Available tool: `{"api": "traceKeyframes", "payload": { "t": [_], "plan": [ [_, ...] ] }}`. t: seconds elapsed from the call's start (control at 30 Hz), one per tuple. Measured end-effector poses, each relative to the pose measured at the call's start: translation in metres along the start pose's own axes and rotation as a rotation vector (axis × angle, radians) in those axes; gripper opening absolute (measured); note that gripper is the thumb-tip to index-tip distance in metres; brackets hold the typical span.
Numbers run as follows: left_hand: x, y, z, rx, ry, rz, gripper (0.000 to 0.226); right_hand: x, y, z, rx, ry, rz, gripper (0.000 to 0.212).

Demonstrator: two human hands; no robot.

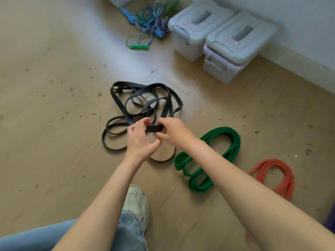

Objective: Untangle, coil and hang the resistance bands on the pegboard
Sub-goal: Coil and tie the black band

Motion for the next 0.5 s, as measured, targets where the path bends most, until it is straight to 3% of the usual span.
{"api": "traceKeyframes", "payload": {
  "t": [0.07,0.2,0.3,0.37,0.5],
  "plan": [
    [0.008,-0.036,0.015,-0.023,0.007,-0.076,0.064,-0.009,0.034,0.040,0.009,0.012,0.091,0.016],
    [0.018,-0.122,0.071,-0.126,-0.077,-0.321,0.046,-0.051,0.083,0.132,-0.012,-0.089,0.148,0.010],
    [0.006,-0.181,0.102,-0.171,-0.072,-0.461,0.047,-0.098,0.118,0.188,-0.005,-0.142,0.165,0.018],
    [-0.006,-0.216,0.120,-0.230,-0.082,-0.530,0.033,-0.132,0.140,0.220,-0.010,-0.196,0.197,0.020],
    [-0.034,-0.280,0.153,-0.274,0.023,-0.719,0.029,-0.196,0.166,0.267,0.305,-0.278,0.250,0.020]
  ]
}}
Point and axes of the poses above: each hand's wrist, its own x-axis towards the middle knuckle, its own z-axis out of the back of the hand, y = z × x, the point moved 7 cm from there along x, towards the middle knuckle, and after that the axes turned 4 degrees about -z, right-handed, at the moved point
